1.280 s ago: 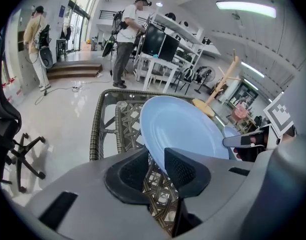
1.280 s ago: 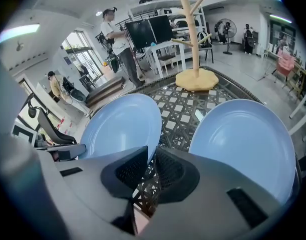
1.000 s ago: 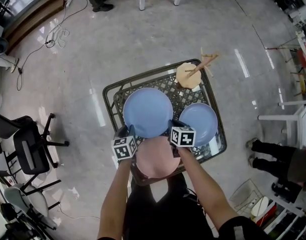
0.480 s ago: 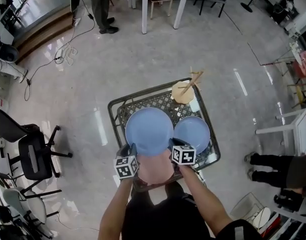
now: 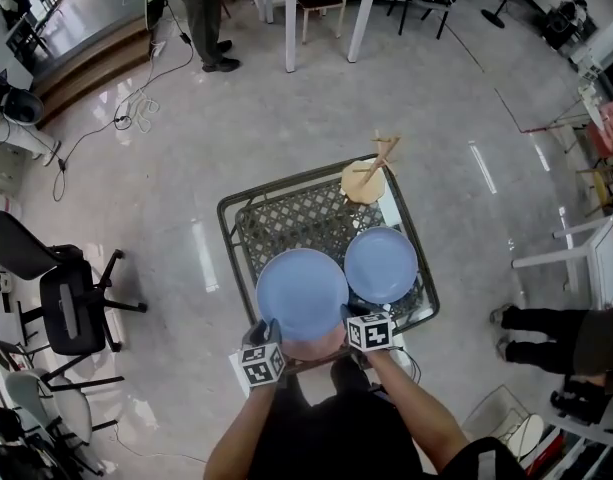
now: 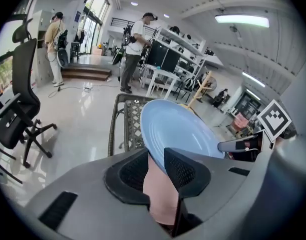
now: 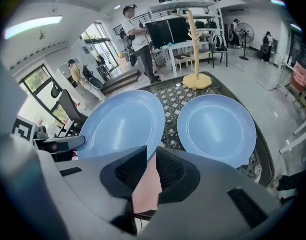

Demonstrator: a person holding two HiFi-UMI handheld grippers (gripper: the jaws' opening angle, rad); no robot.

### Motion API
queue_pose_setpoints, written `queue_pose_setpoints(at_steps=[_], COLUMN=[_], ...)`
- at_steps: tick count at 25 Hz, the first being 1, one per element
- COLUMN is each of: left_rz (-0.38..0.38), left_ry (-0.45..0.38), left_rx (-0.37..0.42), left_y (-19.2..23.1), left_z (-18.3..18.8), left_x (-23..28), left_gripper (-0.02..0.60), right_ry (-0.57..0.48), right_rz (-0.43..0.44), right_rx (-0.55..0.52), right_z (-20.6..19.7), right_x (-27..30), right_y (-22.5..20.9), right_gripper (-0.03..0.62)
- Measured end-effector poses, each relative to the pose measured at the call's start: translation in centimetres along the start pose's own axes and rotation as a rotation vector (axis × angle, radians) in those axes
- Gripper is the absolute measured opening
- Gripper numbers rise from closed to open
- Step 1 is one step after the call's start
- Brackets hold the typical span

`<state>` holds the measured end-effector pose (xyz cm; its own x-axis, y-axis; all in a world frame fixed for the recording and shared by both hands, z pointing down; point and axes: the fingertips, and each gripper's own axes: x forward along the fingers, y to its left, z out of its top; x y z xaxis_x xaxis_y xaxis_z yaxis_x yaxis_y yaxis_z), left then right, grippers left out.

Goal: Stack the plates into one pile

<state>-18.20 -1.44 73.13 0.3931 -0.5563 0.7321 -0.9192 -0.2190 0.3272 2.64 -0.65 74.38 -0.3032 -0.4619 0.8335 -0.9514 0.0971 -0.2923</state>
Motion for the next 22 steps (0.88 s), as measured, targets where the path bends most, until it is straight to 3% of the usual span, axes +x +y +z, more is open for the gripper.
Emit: queue_pose_setpoints(at_steps=[8, 22], left_rz=[0.002, 0.043], left_ry=[0.092, 0.189], left_rx=[-0.031, 0.013], left_y=[0.6, 1.4], left_z=[-6.2, -11.2], left_x=[0.2, 1.6], left_gripper=[0.114, 0.112], right_ry=[0.142, 0.288], right_rz=[0.011, 0.037], right_rx=[-0.013, -0.031], right_z=[-5.5, -10.4], right_x=[1.1, 2.7], right_y=[-0.4, -1.0], right_gripper=[0.051, 0.055])
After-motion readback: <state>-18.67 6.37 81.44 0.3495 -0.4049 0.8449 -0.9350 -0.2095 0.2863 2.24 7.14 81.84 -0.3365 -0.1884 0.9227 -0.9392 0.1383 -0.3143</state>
